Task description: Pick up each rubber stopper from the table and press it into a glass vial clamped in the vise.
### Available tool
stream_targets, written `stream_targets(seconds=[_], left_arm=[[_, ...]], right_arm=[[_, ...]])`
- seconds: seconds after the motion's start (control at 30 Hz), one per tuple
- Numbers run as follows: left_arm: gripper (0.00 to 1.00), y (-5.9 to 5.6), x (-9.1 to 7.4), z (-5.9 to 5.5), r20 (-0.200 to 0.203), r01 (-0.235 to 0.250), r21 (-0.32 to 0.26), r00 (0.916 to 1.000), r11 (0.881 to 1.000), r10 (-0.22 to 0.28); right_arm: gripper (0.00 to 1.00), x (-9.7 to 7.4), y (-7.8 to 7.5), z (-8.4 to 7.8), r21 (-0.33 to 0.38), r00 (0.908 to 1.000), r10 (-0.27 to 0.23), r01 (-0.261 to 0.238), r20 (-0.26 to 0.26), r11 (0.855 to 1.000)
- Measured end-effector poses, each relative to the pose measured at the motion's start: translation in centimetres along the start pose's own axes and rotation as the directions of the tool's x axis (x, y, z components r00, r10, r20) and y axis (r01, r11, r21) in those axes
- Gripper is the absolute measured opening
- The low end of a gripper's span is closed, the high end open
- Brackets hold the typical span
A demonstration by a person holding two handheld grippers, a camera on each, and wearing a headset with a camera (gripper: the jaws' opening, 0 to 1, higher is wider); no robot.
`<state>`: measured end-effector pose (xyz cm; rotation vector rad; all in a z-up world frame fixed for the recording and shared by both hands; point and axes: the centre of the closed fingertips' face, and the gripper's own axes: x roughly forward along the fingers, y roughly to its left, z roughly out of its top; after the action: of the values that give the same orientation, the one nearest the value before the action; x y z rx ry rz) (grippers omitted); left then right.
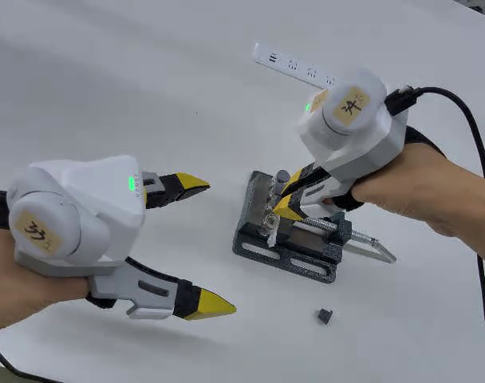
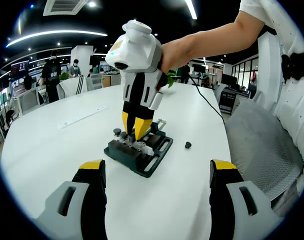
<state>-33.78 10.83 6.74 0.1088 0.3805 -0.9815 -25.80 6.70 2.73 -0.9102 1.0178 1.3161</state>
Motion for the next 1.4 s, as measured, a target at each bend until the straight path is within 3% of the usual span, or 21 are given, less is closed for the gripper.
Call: stream_targets(seconds=[0.4, 1.4], left_arm=[[0.84, 0.0, -0.2, -0.2, -0.004, -0.006, -0.003, 1.0000, 1.000, 0.006], [0.83, 0.2, -0.1, -0.4, -0.006, -0.002, -0.015, 1.0000, 1.000, 0.002]], right_arm=[[0.04, -1.6, -0.4, 0.1, 0.005, 0.9990, -0.019, 0.019, 0.040, 1.000], [0.00, -0.4, -0.2, 0.0, -0.003, 0.9991, 0.010, -0.010, 0.040, 1.000]])
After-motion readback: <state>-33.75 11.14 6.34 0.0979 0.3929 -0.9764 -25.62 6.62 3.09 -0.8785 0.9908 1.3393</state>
